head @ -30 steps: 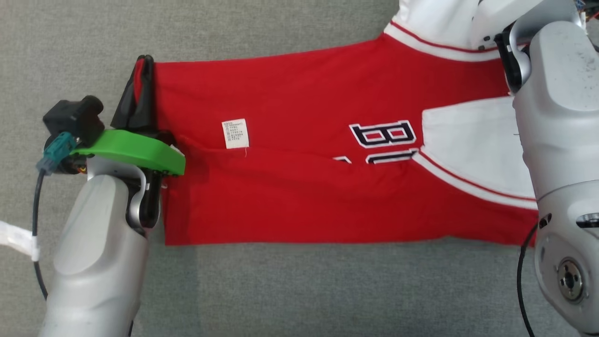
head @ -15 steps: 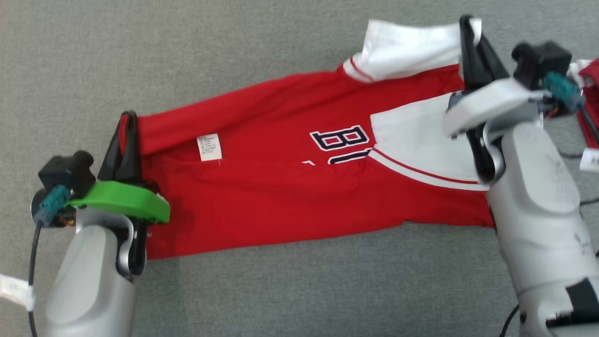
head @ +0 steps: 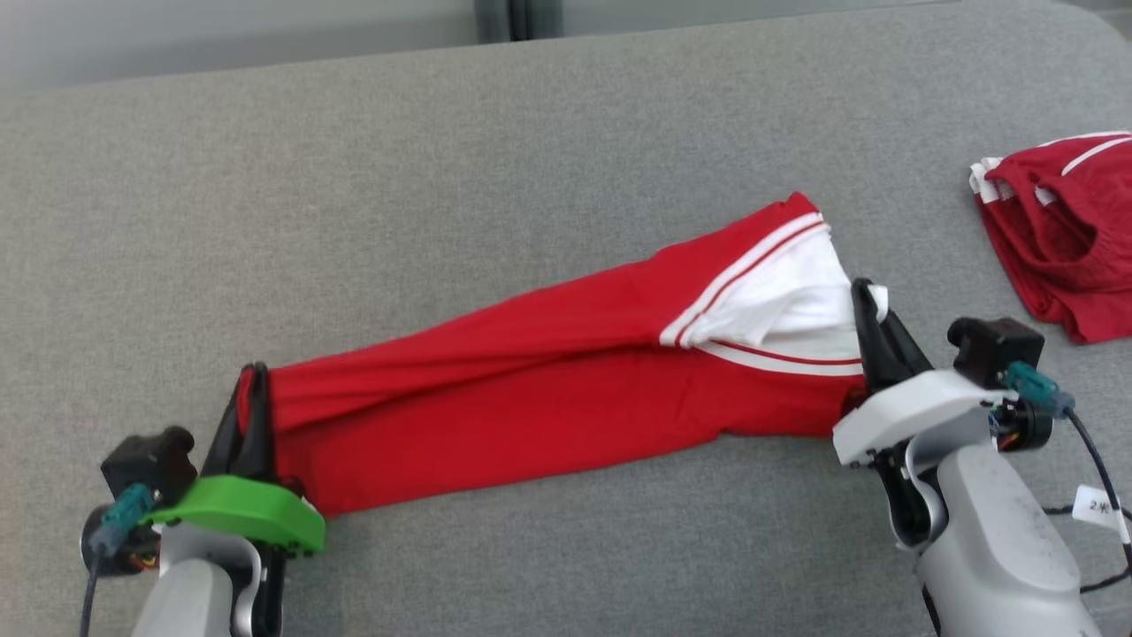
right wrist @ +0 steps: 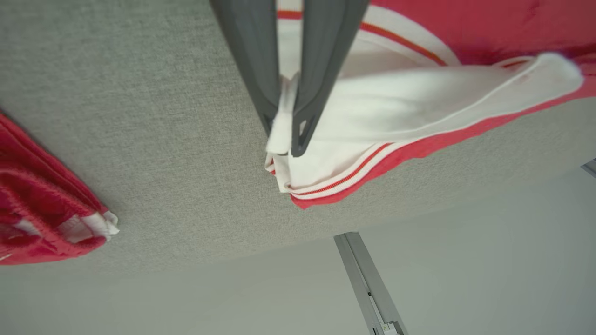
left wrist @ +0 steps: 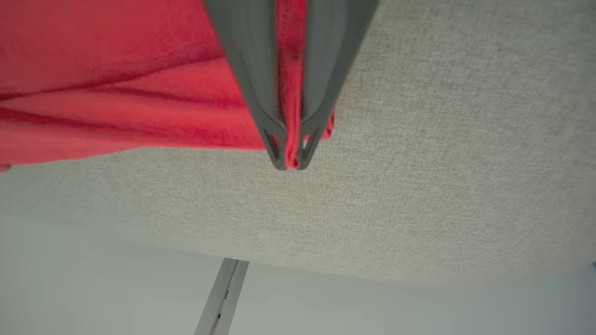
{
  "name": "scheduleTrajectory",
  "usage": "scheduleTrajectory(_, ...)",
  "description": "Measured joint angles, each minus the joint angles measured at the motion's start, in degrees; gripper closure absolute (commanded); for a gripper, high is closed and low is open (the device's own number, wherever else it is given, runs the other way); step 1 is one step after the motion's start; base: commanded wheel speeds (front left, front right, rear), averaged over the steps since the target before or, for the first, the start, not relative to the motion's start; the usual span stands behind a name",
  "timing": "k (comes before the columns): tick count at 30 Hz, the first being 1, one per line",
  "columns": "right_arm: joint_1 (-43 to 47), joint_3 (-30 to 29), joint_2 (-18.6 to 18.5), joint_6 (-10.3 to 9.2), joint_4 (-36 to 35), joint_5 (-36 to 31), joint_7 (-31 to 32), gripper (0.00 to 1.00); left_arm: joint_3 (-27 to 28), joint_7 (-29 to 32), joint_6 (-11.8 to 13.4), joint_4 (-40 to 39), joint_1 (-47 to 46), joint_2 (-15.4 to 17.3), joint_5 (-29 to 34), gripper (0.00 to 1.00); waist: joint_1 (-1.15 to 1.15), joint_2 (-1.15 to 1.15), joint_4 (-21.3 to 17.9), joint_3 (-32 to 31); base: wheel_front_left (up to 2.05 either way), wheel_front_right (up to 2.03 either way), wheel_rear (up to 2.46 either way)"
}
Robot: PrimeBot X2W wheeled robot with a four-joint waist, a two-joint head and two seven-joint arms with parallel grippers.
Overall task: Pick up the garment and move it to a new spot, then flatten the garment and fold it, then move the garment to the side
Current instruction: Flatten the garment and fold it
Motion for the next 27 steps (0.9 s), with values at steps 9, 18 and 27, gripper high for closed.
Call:
scheduleTrajectory(9,2.52,0.31,-0.01,-0.01,3.14,0.47,0.0,0.0,5.92,0.0,0.0,-1.65,4.86,-3.47,5.7,0.0,0.0,0.0,0.59,-1.78,0.0,0.0,0.0)
scheduleTrajectory(18,-4.59,-1.48,-1.77,0.0,11.05,-5.93,1.0,0.0,5.57,0.01,0.0,-4.88,6.29,-5.93,7.3,0.0,0.0,0.0,3.11,-0.85,0.0,0.0,0.0)
scheduleTrajectory(27,-7.66,0.79,-1.79,-0.26,22.59,-5.06,1.82,1.0,4.08,0.01,0.0,-5.06,5.07,-6.15,6.42,0.0,0.0,0.0,6.15,0.06,0.0,0.0,0.0)
